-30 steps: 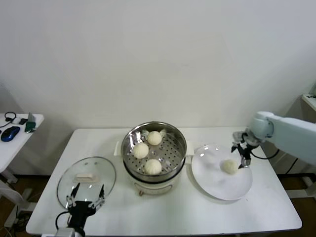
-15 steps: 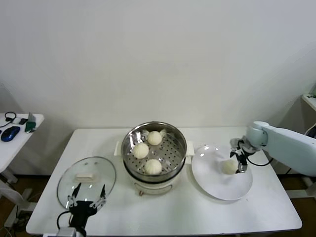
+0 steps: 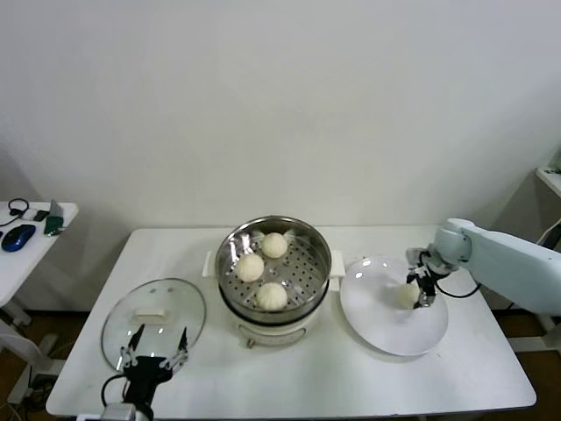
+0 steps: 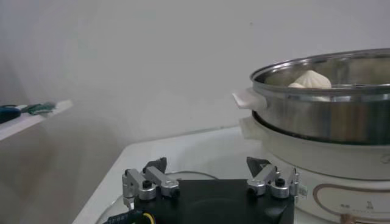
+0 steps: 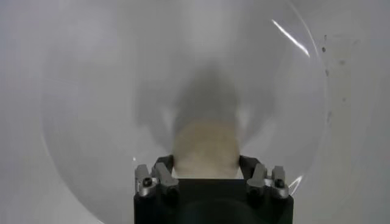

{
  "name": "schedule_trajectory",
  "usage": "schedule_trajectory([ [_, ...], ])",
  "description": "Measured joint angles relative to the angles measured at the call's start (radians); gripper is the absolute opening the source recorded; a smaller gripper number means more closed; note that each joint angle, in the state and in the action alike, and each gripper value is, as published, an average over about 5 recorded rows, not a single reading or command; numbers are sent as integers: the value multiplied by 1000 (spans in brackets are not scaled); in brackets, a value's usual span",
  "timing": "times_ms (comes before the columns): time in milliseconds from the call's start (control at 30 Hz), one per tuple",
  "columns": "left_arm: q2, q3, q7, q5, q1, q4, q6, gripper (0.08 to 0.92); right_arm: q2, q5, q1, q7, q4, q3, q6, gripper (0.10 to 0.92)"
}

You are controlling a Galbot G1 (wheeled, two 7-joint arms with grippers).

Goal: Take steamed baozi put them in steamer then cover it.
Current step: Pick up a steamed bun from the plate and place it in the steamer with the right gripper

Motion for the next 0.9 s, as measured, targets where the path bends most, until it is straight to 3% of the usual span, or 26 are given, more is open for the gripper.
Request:
schedule_trajectory([
  [533, 6, 12, 0, 4, 0, -12, 1, 823, 101, 353, 529, -17, 225, -197, -57, 704],
  [900, 6, 6, 1, -1, 11, -17, -2, 823, 242, 480, 608, 73, 404, -241, -150, 704],
])
